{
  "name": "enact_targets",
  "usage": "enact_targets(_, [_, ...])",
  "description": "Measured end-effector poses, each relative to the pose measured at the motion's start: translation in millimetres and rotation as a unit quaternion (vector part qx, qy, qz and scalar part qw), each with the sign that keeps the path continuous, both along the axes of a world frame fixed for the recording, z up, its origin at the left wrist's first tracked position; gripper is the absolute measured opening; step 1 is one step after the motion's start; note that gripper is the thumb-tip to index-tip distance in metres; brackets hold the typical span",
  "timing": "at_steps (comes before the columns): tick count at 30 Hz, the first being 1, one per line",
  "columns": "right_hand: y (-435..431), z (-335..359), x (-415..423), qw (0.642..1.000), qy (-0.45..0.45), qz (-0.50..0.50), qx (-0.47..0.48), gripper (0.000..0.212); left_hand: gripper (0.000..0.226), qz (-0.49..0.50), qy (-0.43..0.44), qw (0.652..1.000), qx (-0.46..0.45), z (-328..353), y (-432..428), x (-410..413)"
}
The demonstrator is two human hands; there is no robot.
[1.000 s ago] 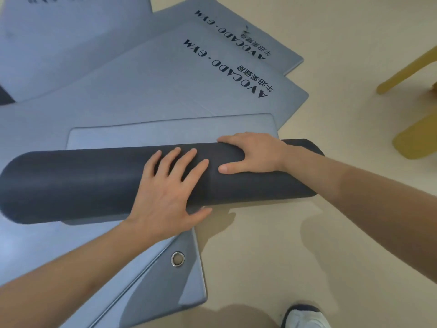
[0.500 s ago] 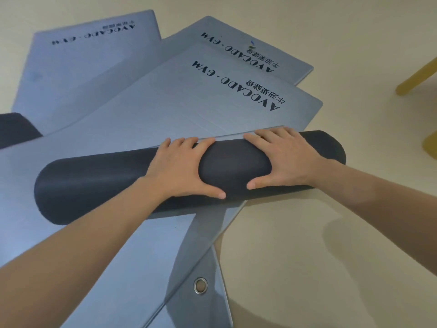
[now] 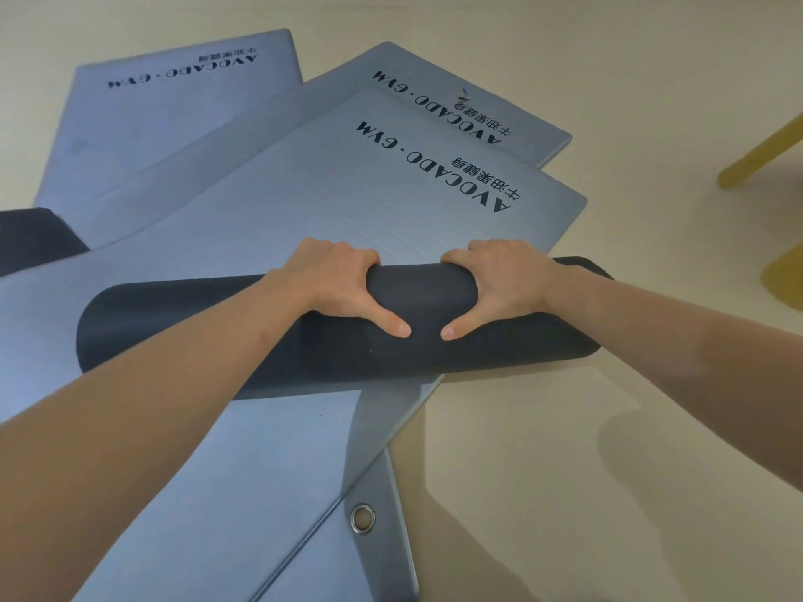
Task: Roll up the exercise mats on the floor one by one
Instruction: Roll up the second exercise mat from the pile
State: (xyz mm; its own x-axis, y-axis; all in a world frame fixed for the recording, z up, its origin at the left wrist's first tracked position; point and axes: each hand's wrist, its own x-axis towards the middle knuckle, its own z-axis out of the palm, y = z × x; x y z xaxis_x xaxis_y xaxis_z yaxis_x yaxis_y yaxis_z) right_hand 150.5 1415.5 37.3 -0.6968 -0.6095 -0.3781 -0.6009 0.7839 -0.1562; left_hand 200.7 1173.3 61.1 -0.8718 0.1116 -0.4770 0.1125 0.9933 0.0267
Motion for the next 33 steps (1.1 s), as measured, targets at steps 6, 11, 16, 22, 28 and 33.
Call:
enact_targets(6, [10, 3, 57, 0.997, -0.072, -0.001, -0.015, 0.09, 0.089, -0.029, -0.091, 0.995, 0.004, 3, 10, 39])
enact_targets(11, [20, -4, 107, 0.982, -0.186, -0.01, -0.013, 0.077, 0.088, -0.011, -0.21, 0.977, 0.045, -4, 13, 83])
enact_targets(16, [18, -3, 102, 0.972, -0.232, -0.04, -0.016, 0.073, 0.088, 0.006, -0.115, 0.99, 0.078, 2, 14, 119])
enact_targets(22, [18, -8, 75, 0.967, -0.239, -0.089, -0.027, 0.09, 0.083, -0.05, 0.185, 0.973, 0.126, -19, 50, 187])
enact_targets(28, [27, -3, 68, 0.986, -0.135, -0.096, 0.005, 0.09, 0.099, -0.128, 0.209, 0.97, -0.007, -46, 59, 198])
enact_targets(33, [91, -16, 72, 0.96, -0.023, -0.227, -0.162, 0.077, 0.098, -0.123, 0.205, 0.971, 0.005, -44, 52, 157])
